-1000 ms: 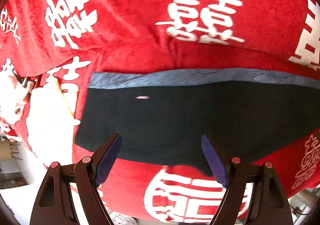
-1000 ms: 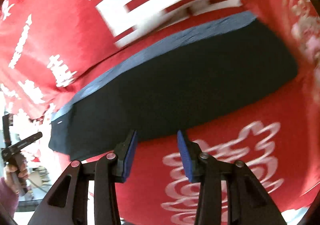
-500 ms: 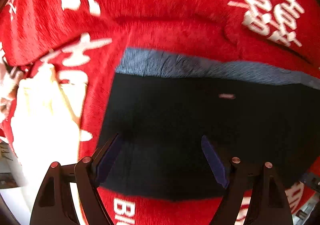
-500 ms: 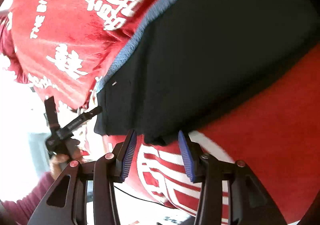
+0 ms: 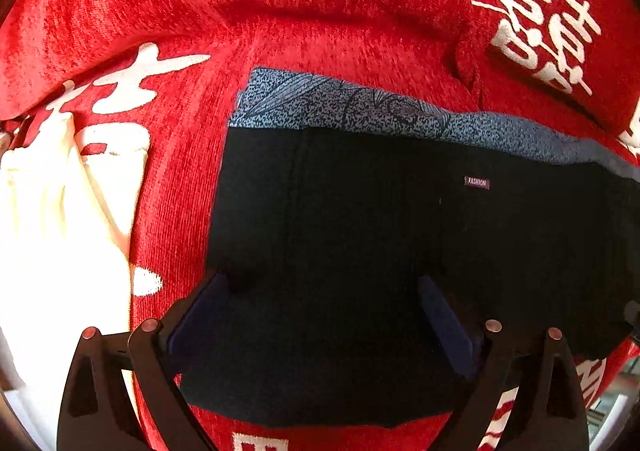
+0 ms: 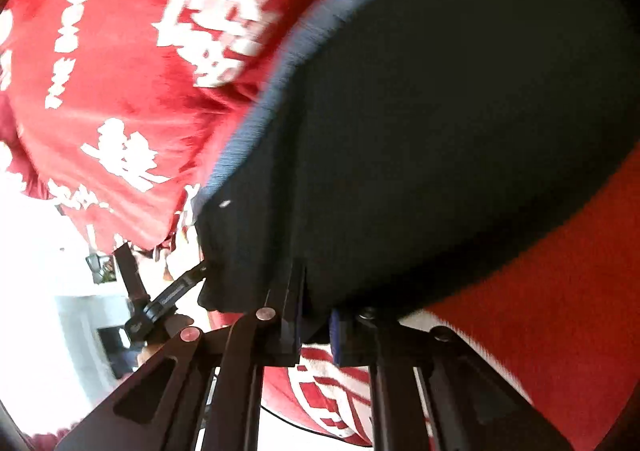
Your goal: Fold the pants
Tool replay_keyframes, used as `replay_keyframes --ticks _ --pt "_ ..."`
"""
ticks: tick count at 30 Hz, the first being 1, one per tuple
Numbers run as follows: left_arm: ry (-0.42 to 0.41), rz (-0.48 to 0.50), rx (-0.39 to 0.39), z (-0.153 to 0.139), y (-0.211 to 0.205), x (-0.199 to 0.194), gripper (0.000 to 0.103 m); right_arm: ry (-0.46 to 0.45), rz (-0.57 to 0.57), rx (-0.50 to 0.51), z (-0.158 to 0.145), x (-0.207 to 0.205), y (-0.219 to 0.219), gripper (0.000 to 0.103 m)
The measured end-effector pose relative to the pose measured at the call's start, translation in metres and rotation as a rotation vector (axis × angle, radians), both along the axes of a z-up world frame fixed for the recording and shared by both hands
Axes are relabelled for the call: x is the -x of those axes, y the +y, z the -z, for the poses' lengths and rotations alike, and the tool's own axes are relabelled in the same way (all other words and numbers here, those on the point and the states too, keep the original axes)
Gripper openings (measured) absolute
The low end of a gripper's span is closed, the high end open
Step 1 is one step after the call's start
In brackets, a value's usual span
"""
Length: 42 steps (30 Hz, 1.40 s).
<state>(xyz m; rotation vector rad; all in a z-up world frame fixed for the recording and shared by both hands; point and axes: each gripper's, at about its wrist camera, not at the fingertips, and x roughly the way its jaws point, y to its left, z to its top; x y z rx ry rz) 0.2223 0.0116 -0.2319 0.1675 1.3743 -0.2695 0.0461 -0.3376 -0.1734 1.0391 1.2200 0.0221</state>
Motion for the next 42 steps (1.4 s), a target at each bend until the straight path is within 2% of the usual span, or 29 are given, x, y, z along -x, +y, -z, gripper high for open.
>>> replay_keyframes --ticks 3,5,8,9,11,13,16,19,23,25,26,27,28,29,31,34,35,37,42 --pt "-0.023 0.005 -0.007 0.004 0.002 0.002 0.103 0.06 -0.04 0.086 0.011 0.011 0.009 0.009" --pt "-0.012 -0.016 0.002 0.007 0.008 0.001 0.103 0.062 -0.014 0.065 0.024 0.016 0.008 0.009" --pt "-0.006 -0.023 -0.034 0.003 0.008 0.006 0.103 0.063 -0.045 0.068 0.017 0.018 0.005 0.01" --pt "0.0 -0.025 -0.052 -0.002 0.007 0.008 0.103 0.075 -0.053 0.061 0.016 0.019 0.004 0.015" --pt "-0.019 -0.021 -0.062 -0.015 0.002 0.017 0.103 0.136 -0.067 0.076 0.012 0.027 -0.003 0.037" --pt "-0.048 -0.001 -0.03 -0.033 -0.009 0.028 0.103 0.149 -0.057 0.122 0.0 0.037 -0.017 0.038" --pt "-0.067 0.055 0.014 -0.051 -0.042 0.049 0.103 0.119 -0.064 0.229 -0.024 0.04 -0.038 0.038" --pt "-0.033 0.115 0.082 -0.052 -0.09 0.067 0.103 0.098 -0.112 0.341 -0.036 0.021 -0.055 0.038" --pt "-0.023 0.15 0.127 -0.039 -0.162 0.088 0.103 0.078 -0.153 0.384 -0.036 -0.004 -0.064 0.037" --pt "-0.021 0.15 0.113 -0.027 -0.186 0.093 0.103 0.065 -0.201 0.424 -0.035 -0.014 -0.062 0.037" --pt "-0.024 0.155 0.059 -0.015 -0.197 0.093 0.103 0.072 -0.237 0.453 -0.032 -0.018 -0.061 0.037" --pt "-0.018 0.159 0.015 -0.003 -0.201 0.092 0.103 0.095 -0.272 0.488 -0.025 -0.02 -0.061 0.037" --pt "0.0 0.153 0.013 0.005 -0.201 0.092 0.103 0.117 -0.295 0.513 -0.02 -0.021 -0.06 0.037" --pt "0.013 0.109 0.057 0.007 -0.195 0.091 0.103 0.131 -0.315 0.53 -0.013 -0.02 -0.065 0.032" --pt "0.053 0.081 0.063 0.007 -0.192 0.09 0.103 0.107 -0.312 0.526 -0.012 -0.017 -0.075 0.026" --pt "0.001 0.084 0.023 -0.007 -0.188 0.079 0.103 0.135 -0.27 0.538 -0.015 -0.014 -0.091 0.027" --pt "-0.026 0.079 0.018 -0.012 -0.188 0.07 0.103 0.138 -0.252 0.528 -0.018 -0.015 -0.095 0.031" --pt "-0.05 0.046 0.009 -0.013 -0.189 0.048 0.103 0.096 -0.225 0.49 -0.024 -0.025 -0.099 0.032" --pt "-0.079 -0.027 0.013 -0.008 -0.199 0.008 0.103 0.008 -0.315 0.47 -0.015 -0.085 -0.078 0.034"
